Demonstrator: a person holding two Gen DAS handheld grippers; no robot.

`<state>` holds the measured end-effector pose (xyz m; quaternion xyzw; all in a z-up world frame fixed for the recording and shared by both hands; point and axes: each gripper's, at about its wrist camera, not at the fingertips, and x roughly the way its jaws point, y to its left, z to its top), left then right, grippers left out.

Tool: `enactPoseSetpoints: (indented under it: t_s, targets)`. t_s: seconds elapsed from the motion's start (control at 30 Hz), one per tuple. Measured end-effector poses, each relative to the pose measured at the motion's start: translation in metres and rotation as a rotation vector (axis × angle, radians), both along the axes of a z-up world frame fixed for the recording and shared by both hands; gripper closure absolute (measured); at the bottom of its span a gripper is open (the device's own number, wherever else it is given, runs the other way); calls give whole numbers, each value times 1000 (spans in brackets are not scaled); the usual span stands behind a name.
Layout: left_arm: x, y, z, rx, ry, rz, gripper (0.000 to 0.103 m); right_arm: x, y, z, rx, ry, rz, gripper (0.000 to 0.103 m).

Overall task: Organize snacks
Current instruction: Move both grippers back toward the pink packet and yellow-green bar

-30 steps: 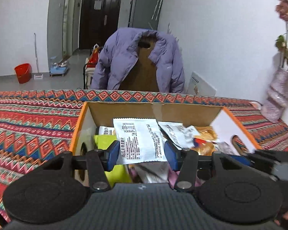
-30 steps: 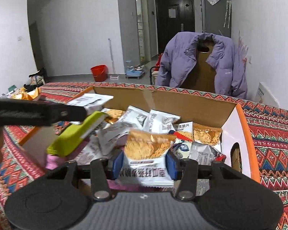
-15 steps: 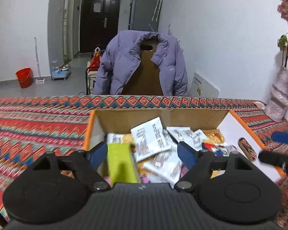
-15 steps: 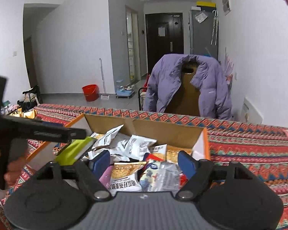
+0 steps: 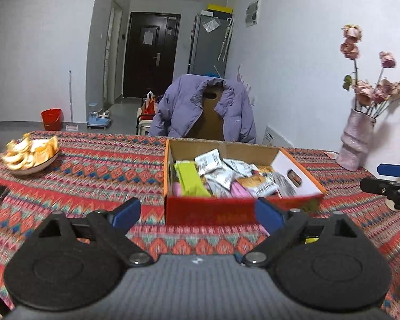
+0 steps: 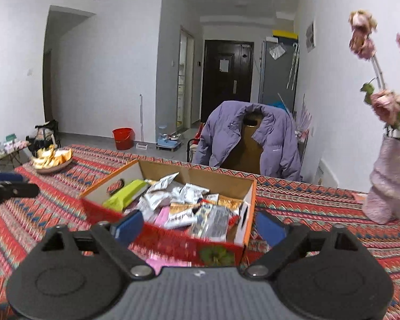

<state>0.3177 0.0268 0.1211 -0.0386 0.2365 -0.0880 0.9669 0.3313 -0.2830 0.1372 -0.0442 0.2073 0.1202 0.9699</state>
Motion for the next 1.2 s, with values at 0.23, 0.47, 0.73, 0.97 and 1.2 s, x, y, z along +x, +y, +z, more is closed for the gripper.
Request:
enactPoseSetpoints:
  t_s: [0.23,0.47,0.73,0.97,1.2]
  targets:
    - [-87,-7,-10,-16,-13,58,7,-85,5,-11,-105,-22,23,8]
    - [-128,-31,-28,30,34,46,6,-145,-5,-29,-85,-31,25,7]
    - [-146,-59,-39,46,45,37,5,-162,-27,-58,-33,29,-14,7]
    - [-134,-74,-44,82,73,20,5,-161,-36,-70,-4,33,-19,7]
    - [-97,-91,-60,84,147,-12,5,-131,-43,-85,59,87,-37,10]
